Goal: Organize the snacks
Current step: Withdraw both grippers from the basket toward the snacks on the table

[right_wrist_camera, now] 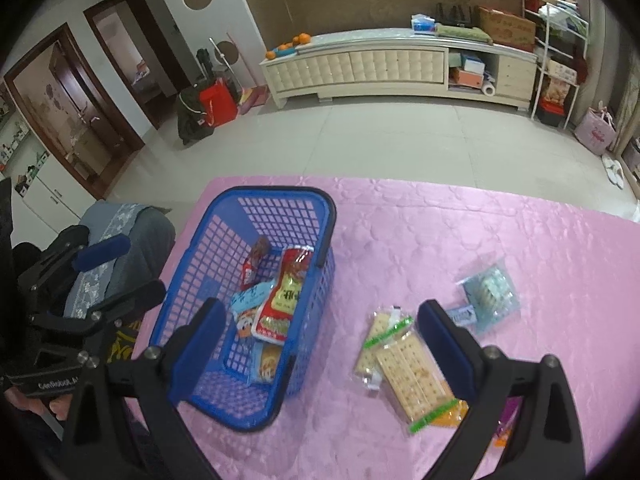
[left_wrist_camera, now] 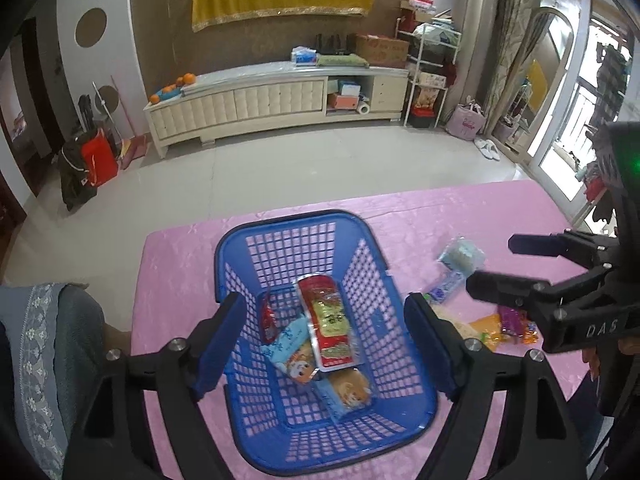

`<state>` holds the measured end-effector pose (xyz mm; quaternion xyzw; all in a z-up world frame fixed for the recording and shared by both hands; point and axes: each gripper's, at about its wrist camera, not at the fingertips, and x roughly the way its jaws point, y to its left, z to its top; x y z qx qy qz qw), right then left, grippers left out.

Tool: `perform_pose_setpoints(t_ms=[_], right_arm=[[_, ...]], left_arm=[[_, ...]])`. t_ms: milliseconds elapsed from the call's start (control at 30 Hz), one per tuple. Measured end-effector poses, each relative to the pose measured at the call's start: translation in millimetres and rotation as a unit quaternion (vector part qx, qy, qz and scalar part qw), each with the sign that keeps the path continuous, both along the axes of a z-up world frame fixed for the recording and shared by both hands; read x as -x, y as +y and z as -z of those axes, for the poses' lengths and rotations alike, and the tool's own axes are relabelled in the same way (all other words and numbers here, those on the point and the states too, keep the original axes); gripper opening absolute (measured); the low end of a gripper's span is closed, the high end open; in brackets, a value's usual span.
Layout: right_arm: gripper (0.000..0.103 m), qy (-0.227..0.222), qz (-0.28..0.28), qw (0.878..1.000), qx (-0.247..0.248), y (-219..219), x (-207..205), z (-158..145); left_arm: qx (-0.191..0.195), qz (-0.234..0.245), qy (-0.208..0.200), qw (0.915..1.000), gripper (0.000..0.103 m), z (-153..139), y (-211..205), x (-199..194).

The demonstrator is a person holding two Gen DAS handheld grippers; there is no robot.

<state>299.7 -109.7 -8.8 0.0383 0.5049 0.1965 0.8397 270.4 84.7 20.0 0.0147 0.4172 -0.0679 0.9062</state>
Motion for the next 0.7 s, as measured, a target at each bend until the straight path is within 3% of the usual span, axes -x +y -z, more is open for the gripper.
perform_pose_setpoints(t_ms=[333,500,700], right_arm=[[0.098,-0.017,0.016,1.000,0.003,-39,43,-14],[0.098,-0.012,0.032,0.999,0.007,-68,62,-8],[0.098,-0.010,0.050,0.999,0.010,-103,85,-4]], left_arm=[[-0.002,0.023,-0.003,0.9997,0.080,-1,-43,27],[0.009,0.044,0.004,0.9990,0.080,10,-71,39],[-0.009,0.074,0.015,0.9971,0.080,21,-108,50]])
